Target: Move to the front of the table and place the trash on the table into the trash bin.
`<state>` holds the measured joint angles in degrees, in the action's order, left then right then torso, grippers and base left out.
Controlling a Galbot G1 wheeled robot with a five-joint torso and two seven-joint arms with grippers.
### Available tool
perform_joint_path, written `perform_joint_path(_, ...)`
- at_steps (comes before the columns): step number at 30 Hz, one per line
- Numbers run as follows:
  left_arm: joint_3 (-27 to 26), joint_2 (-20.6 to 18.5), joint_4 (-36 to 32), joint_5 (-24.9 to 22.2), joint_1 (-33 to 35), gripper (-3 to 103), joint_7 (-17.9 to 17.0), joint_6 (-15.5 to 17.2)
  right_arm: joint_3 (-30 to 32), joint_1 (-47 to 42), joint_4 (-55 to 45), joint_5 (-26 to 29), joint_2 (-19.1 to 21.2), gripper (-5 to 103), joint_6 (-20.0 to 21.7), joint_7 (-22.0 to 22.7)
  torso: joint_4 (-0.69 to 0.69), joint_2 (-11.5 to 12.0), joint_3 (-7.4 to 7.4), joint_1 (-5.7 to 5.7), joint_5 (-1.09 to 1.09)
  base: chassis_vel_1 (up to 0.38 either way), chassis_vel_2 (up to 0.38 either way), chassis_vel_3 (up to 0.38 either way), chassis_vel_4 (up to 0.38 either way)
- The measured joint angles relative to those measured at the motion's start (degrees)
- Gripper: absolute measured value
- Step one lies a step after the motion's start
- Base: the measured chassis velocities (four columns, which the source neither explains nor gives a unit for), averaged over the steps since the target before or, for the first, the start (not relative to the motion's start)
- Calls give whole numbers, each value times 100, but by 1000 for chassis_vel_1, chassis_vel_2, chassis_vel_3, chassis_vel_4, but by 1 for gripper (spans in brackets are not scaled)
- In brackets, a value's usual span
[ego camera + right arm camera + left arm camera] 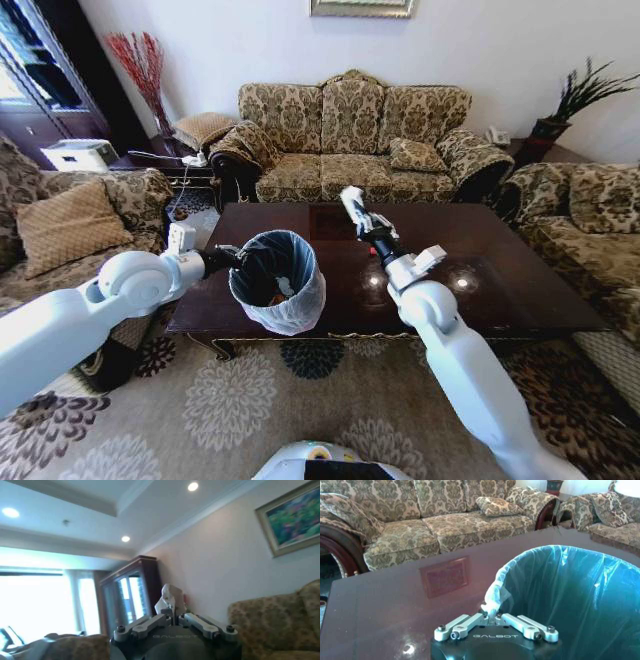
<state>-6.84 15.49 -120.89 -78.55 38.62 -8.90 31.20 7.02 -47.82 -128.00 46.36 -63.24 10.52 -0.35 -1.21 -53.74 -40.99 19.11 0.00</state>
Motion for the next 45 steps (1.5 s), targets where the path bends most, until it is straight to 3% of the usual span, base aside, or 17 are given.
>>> perform_joint_path(5, 0, 0, 0, 0, 0, 0, 0, 0, -328, -105, -374, 118, 52, 0, 148, -159, -2, 0, 0, 0, 0, 0, 0, 0, 0)
perform_joint_path(14, 0, 0, 0, 0, 0, 0, 0, 0, -740, -411, 48, -381, 84, -1, 370, -591, -1, 0, -1, 2, 0, 0, 0, 0, 0)
perform_joint_path(16, 0, 0, 0, 0, 0, 0, 0, 0, -808, -410, 161, -413, 41, 15, 390, -612, -2, 0, -1, 1, 0, 0, 0, 0, 0)
perform_joint_path(20, 0, 0, 0, 0, 0, 0, 0, 0, -854, -391, 214, -438, 5, 26, 389, -613, -2, 0, -1, 2, 0, 0, 0, 0, 0)
perform_joint_path(22, 0, 0, 0, 0, 0, 0, 0, 0, -878, -405, 273, -503, -32, 37, 353, -612, -2, 0, -1, 2, 0, 0, 0, 0, 0)
perform_joint_path(25, 0, 0, 0, 0, 0, 0, 0, 0, -871, -478, 297, -585, -68, 42, 172, -584, -2, 0, -1, 2, 0, 0, 0, 0, 0)
perform_joint_path(31, 0, 0, 0, 0, 0, 0, 0, 0, -198, -821, 282, -1400, -100, 70, -497, 459, -1, 0, -1, 1, 0, 0, 0, 0, 0)
perform_joint_path(32, 0, 0, 0, 0, 0, 0, 0, 0, -198, -821, 282, -1400, -100, 70, -497, 459, -1, 0, -1, 1, 0, 0, 0, 0, 0)
perform_joint_path(34, 0, 0, 0, 0, 0, 0, 0, 0, 235, -1002, 475, -1541, -36, 80, -528, 705, -1, 0, -1, 1, 0, 0, 0, 0, 0)
perform_joint_path(37, 0, 0, 0, 0, 0, 0, 0, 0, 574, -1149, 690, -1517, 26, 85, -529, 765, 0, 0, -1, 1, 1, 0, 0, 0, 0)
perform_joint_path(39, 0, 0, 0, 0, 0, 0, 0, 0, 988, -1383, 981, -1363, 159, 96, -622, 729, 0, 0, -1, 2, 2, 0, 0, 0, 0)
perform_joint_path(45, 0, 0, 0, 0, 0, 0, 0, 0, 1217, -1496, 1161, -1255, 197, 100, -754, 689, -3, 0, -1, 1, 0, 0, 0, 0, 0)
